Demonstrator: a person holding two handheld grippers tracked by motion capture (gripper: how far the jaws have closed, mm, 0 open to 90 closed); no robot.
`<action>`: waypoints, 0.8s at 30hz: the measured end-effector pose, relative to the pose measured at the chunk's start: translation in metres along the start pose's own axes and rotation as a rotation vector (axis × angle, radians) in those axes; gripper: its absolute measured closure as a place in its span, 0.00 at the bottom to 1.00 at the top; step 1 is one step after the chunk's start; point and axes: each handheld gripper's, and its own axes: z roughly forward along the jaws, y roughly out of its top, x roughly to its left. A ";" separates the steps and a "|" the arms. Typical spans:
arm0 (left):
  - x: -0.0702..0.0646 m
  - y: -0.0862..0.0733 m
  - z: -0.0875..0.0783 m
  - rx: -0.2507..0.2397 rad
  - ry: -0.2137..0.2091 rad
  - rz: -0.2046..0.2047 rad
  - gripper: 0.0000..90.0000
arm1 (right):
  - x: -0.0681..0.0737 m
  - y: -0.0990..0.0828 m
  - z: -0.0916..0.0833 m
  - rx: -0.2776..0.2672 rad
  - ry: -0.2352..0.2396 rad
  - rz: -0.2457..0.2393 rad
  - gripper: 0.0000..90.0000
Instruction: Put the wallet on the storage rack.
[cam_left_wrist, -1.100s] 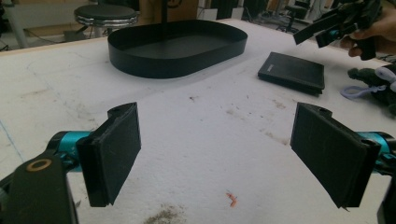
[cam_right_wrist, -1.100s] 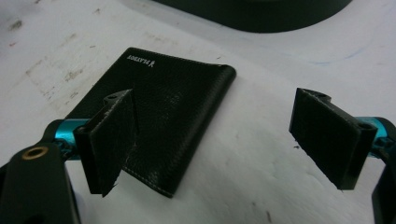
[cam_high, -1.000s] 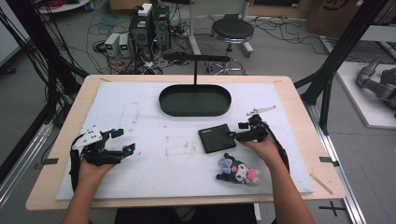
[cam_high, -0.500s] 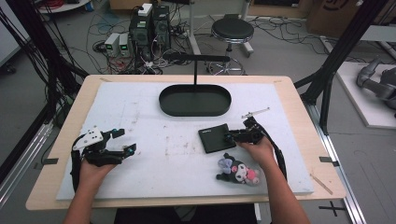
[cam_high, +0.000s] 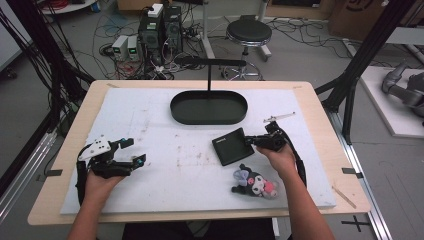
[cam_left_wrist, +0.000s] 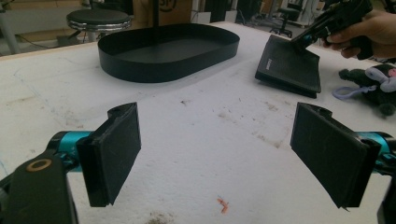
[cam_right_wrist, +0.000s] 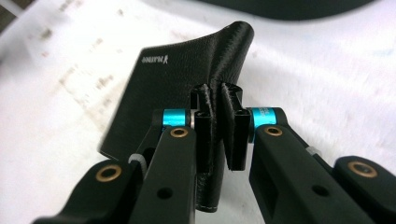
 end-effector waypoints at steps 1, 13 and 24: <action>0.000 0.000 0.000 -0.005 -0.003 0.000 0.18 | 0.000 0.000 0.000 0.000 0.000 0.000 0.95; -0.001 0.004 -0.001 -0.009 -0.001 0.027 0.18 | 0.020 0.055 -0.023 -0.097 -0.007 -0.023 0.95; -0.001 0.004 -0.001 0.003 0.012 0.036 0.18 | 0.030 0.116 -0.012 -0.153 0.012 -0.021 0.95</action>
